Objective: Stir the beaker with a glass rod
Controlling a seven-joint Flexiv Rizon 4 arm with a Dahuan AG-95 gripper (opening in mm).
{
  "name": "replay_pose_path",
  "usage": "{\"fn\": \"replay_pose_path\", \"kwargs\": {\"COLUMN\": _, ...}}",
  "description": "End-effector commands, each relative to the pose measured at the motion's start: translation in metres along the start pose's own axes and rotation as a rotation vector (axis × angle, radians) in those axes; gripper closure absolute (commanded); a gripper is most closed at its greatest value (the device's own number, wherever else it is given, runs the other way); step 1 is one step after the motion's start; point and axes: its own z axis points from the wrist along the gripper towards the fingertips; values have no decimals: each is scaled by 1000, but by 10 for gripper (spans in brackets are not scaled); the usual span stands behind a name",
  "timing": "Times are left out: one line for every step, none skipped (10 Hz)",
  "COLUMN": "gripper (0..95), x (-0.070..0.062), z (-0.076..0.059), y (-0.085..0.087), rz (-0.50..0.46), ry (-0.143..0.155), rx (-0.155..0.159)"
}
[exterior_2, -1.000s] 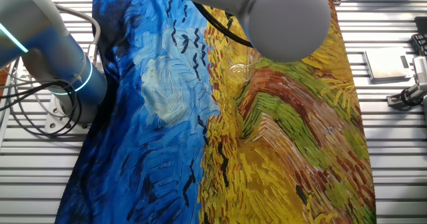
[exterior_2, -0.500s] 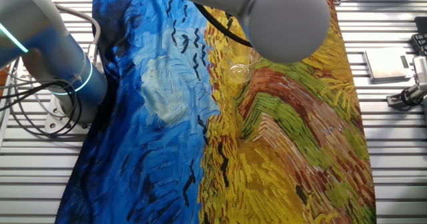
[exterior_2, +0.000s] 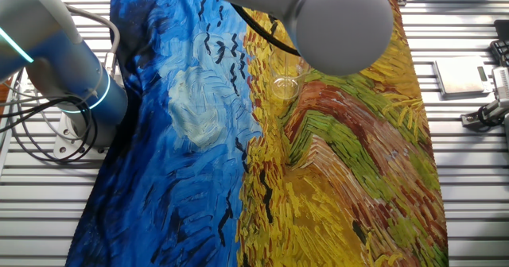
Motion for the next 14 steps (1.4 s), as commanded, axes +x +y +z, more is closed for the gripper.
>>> {"fn": "replay_pose_path", "kwargs": {"gripper": 760, "x": -3, "z": -7, "y": 2, "rz": 23, "ry": 12, "rx": -14}}
{"fn": "replay_pose_path", "kwargs": {"gripper": 760, "x": -2, "z": -15, "y": 4, "rz": 47, "ry": 43, "rx": -23}}
{"fn": "replay_pose_path", "kwargs": {"gripper": 950, "x": -1, "z": -18, "y": 5, "rz": 57, "ry": 61, "rx": -25}}
{"fn": "replay_pose_path", "kwargs": {"gripper": 950, "x": 3, "z": -37, "y": 9, "rz": 93, "ry": 185, "rx": -34}}
{"fn": "replay_pose_path", "kwargs": {"gripper": 950, "x": 5, "z": -47, "y": 11, "rz": 101, "ry": 269, "rx": -38}}
{"fn": "replay_pose_path", "kwargs": {"gripper": 950, "x": 8, "z": -58, "y": 16, "rz": 106, "ry": 379, "rx": -33}}
{"fn": "replay_pose_path", "kwargs": {"gripper": 950, "x": 10, "z": -64, "y": 19, "rz": 110, "ry": 451, "rx": -29}}
{"fn": "replay_pose_path", "kwargs": {"gripper": 950, "x": 11, "z": -67, "y": 21, "rz": 115, "ry": 506, "rx": -25}}
{"fn": "replay_pose_path", "kwargs": {"gripper": 950, "x": 11, "z": -68, "y": 22, "rz": 137, "ry": 565, "rx": -17}}
{"fn": "replay_pose_path", "kwargs": {"gripper": 950, "x": 11, "z": -68, "y": 22, "rz": 176, "ry": 627, "rx": -1}}
{"fn": "replay_pose_path", "kwargs": {"gripper": 950, "x": 11, "z": -68, "y": 22, "rz": 259, "ry": 691, "rx": 29}}
{"fn": "replay_pose_path", "kwargs": {"gripper": 950, "x": 11, "z": -68, "y": 22, "rz": 301, "ry": 712, "rx": 47}}
{"fn": "replay_pose_path", "kwargs": {"gripper": 950, "x": 11, "z": -68, "y": 22, "rz": 349, "ry": 731, "rx": 73}}
{"fn": "replay_pose_path", "kwargs": {"gripper": 950, "x": 11, "z": -68, "y": 22, "rz": 380, "ry": 734, "rx": 87}}
